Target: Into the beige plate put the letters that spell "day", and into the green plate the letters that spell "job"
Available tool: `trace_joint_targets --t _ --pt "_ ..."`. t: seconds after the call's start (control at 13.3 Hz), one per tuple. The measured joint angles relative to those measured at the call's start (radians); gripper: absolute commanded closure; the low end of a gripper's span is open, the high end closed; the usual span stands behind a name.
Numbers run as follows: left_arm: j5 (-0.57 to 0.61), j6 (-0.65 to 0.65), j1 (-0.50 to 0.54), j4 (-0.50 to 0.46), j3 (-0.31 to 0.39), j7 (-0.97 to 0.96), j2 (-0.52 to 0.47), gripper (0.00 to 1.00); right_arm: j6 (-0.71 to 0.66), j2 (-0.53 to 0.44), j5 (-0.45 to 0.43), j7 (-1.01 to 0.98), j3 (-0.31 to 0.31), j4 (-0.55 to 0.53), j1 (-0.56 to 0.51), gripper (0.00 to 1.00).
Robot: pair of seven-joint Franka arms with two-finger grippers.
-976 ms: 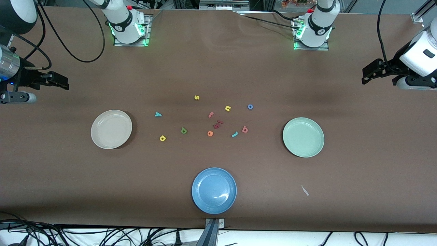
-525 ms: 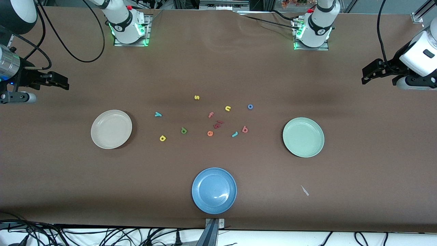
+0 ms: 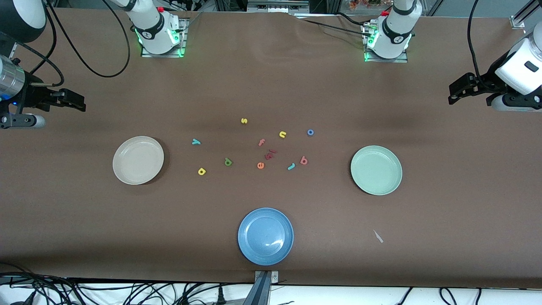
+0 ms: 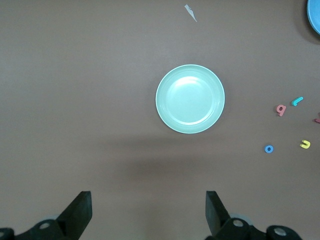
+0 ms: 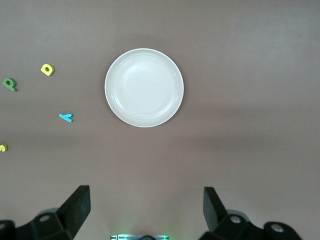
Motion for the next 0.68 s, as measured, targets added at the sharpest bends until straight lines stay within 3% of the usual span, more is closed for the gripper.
trace_joint_targets --t 0.68 --pt "0.000 -0.014 -0.001 0.000 -0.001 0.000 0.000 0.00 0.000 0.000 0.000 0.000 0.000 0.000 0.000 0.00"
